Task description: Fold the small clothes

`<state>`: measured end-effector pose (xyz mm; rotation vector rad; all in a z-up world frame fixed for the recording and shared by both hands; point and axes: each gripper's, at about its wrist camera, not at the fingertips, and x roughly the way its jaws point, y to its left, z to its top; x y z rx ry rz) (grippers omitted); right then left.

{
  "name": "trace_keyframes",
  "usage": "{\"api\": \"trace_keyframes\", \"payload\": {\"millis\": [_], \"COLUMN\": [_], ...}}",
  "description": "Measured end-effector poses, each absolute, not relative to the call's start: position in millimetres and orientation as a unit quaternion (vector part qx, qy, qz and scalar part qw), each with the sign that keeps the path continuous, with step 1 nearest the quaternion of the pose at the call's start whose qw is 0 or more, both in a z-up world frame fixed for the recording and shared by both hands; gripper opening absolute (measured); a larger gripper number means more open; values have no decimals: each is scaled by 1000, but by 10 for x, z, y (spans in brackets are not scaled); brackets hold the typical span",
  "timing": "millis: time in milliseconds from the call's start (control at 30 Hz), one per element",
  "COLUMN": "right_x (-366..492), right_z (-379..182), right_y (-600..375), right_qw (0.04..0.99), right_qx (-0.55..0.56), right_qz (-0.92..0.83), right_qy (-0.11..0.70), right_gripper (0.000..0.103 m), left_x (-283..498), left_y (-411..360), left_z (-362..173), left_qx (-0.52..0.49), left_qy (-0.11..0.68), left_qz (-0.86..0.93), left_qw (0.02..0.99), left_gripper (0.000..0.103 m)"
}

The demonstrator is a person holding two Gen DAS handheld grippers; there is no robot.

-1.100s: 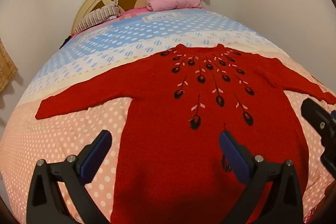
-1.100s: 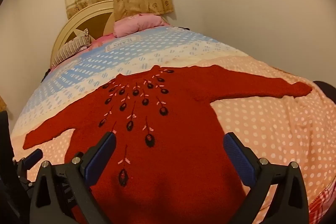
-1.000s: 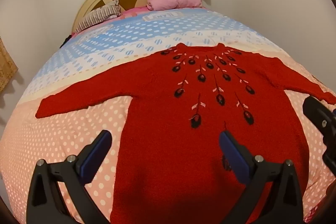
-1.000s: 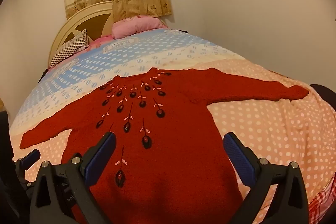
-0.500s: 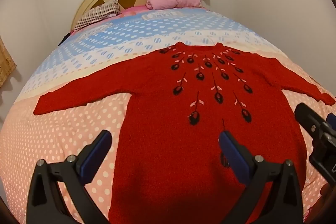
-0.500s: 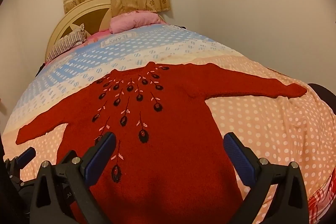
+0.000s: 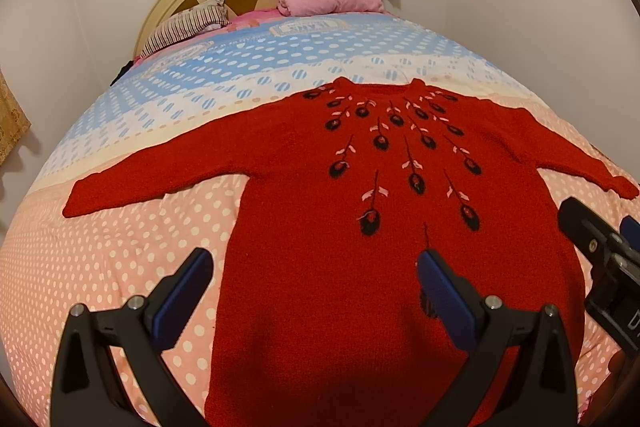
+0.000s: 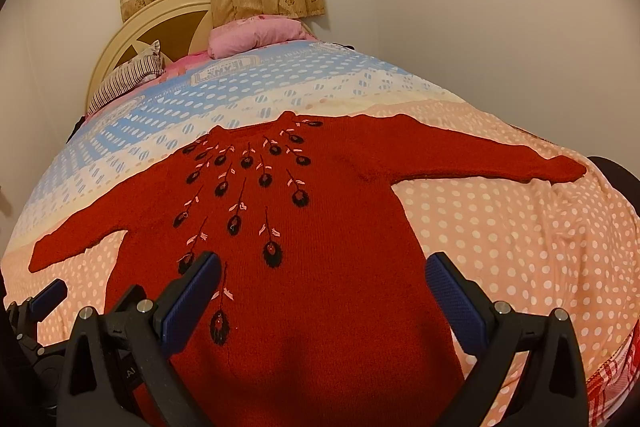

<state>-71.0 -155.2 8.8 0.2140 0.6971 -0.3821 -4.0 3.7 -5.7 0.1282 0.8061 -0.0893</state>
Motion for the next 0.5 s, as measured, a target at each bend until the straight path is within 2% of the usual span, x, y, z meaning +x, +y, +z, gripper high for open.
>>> {"api": "trace_keyframes", "payload": {"millis": [500], "right_x": [-715], "right_z": [90], "right_y": [-1537], "right_qw": [916], "right_qx": [102], "right_qz": [-184], "right_qy": [340], "right_gripper": [102], "left_x": [-45], "left_y": [17], "left_z": [-72], "left_qx": [61], "left_qy": [394], "left_qz": [-46], "left_qw": [916], "left_gripper": [103]}}
